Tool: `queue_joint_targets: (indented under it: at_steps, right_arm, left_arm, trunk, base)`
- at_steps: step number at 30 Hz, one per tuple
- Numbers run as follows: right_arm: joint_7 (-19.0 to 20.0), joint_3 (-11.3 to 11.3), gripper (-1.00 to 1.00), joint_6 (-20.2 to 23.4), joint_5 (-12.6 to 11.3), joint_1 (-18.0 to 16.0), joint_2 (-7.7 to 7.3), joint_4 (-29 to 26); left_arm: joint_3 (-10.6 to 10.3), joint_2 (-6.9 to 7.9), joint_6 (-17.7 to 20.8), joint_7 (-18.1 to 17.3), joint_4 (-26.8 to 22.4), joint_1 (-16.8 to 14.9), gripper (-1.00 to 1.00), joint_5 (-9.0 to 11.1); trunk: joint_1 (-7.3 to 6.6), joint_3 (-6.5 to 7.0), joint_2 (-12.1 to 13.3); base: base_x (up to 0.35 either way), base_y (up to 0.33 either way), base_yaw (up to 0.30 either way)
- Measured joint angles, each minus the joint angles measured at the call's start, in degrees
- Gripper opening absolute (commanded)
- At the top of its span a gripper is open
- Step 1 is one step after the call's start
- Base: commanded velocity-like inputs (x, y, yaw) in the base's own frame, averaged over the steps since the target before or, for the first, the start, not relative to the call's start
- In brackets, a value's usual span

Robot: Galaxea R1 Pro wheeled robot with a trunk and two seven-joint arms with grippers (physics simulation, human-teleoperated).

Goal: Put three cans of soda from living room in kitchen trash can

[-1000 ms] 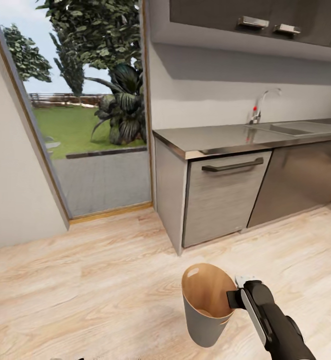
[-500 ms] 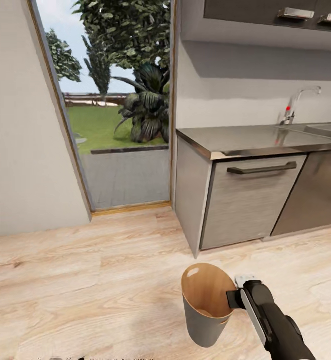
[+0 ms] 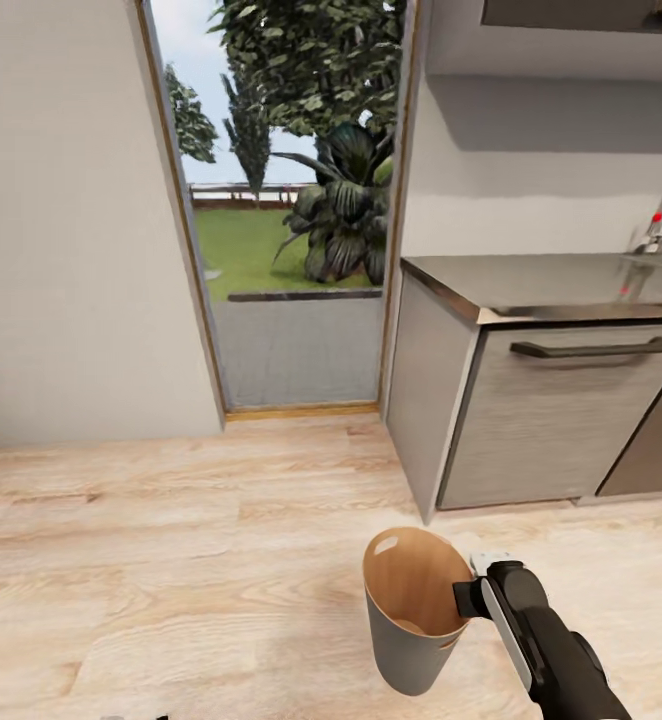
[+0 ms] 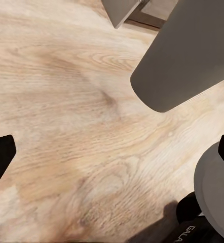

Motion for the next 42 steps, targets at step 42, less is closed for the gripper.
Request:
queue_joint_targets:
  at_steps: [42]
  right_arm:
    - [0.0,0.0,-1.0,0.0,0.1,0.0,0.08,0.0]
  left_arm:
    - [0.0,0.0,0.0,0.0,0.0,0.0,1.0,0.0]
  trunk:
    - [0.0,-0.93,0.0]
  base:
    - [0.0,0.0,0.28]
